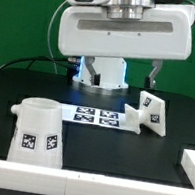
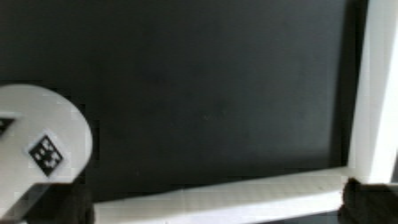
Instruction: Assemble lamp
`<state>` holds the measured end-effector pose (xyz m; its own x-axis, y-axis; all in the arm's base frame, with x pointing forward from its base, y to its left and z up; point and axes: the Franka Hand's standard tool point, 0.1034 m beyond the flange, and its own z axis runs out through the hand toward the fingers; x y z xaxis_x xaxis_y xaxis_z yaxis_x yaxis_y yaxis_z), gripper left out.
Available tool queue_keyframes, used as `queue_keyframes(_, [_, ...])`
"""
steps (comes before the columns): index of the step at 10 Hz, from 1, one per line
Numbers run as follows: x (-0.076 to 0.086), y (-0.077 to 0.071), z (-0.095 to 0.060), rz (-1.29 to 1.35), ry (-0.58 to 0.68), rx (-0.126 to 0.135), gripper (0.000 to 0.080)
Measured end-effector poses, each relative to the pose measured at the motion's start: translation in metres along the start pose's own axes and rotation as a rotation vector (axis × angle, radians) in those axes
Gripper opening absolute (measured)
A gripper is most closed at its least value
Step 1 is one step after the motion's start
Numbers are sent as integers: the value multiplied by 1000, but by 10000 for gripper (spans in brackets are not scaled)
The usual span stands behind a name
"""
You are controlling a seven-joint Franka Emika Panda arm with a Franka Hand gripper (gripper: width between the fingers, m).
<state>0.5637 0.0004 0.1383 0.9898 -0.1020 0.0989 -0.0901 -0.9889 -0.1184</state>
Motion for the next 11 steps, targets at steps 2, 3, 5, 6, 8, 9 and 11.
queue_keyframes(2, [0, 2, 1, -1, -2, -1, 698])
queue_keyframes(3, [0, 2, 1, -1, -2, -1, 698])
queue_keyframes(5, [-16, 5, 12, 97, -44, -5, 698])
queue_keyframes(6, [-36, 5, 20, 212, -112, -1, 698])
queue_keyframes(8, [-57, 3, 32, 293, -199, 16, 698])
queue_keyframes(9, [-57, 2, 32, 372, -199, 13, 698])
queue_keyframes(11, [-57, 0, 32, 489, -201, 5, 698])
